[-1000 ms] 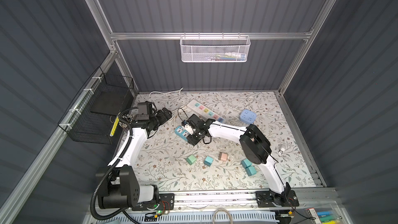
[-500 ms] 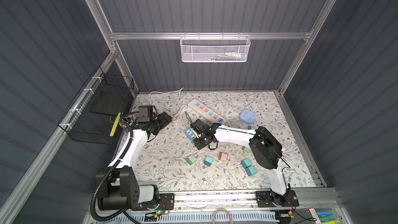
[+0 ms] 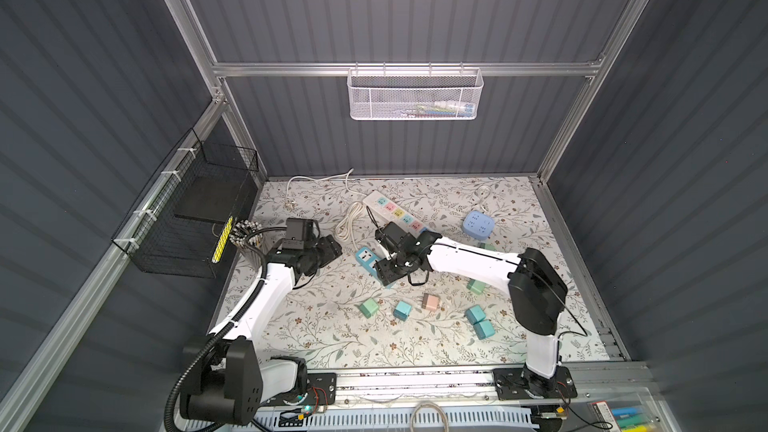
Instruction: Insert the plug
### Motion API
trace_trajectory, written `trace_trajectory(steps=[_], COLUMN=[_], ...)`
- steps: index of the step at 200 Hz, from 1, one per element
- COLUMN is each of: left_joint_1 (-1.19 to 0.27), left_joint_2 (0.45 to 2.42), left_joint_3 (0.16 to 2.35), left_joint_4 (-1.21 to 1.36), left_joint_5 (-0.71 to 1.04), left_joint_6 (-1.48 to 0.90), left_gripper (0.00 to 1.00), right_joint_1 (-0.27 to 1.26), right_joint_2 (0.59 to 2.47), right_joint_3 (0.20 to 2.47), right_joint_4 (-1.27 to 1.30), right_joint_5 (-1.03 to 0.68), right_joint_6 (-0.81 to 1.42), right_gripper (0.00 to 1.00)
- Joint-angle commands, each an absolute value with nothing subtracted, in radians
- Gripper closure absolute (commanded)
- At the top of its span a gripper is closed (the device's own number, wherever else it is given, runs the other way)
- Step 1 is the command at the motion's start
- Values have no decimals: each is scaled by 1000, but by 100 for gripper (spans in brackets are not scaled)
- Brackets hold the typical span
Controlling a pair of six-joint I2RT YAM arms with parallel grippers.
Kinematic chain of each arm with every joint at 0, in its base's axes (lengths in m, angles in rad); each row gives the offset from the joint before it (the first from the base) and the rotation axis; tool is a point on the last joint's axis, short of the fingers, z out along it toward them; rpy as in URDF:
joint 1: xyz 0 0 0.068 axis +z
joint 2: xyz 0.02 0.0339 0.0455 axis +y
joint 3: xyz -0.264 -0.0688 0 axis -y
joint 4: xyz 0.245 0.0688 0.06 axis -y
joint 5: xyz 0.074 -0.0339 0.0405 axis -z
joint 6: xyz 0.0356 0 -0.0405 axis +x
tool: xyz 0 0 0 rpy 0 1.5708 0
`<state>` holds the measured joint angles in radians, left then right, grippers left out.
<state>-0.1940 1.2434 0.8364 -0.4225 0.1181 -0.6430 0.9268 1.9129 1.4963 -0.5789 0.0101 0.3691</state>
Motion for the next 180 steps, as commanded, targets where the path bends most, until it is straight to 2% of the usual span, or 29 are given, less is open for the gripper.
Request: trace_trajectory(steps=[1,39,51,62,72,84,132,180], left_joint_1=[-267,-410,-464,-502,-526,-557,-709,-763], left_joint_2=[1219,1258,1280,1310,1340,1373,1493,1550], left_joint_3=[795,874,895,907,914,918,939,927], left_joint_4=[-419,-567,-606,-639,-665,-691,-719,-682], left_joint_5=[72,19,34,47,72,63,-51,-7], left_joint_6=[-598,-489,-478,-473,-446,-410,-334,-301], left_gripper=[25,24,25,25,26,31,30,29], right_joint_1=[895,789,719,667,642,631,628,629], right_joint_2=[1834,1736,1740,1717,1692,1678,1696,1690], right_joint_3=[1466,1359,1379,1336,1294,1281,1299,1283], right_joint_4=[-601,-532,-578,-520,-469,-450,-456,-458], right_joint_5=[55,70,-23,-131,-156,-163,-152,-134], right_joint_6=[347,374,413,430,452,451,434,431], right_gripper=[29,29,33,33,33,33,31,29])
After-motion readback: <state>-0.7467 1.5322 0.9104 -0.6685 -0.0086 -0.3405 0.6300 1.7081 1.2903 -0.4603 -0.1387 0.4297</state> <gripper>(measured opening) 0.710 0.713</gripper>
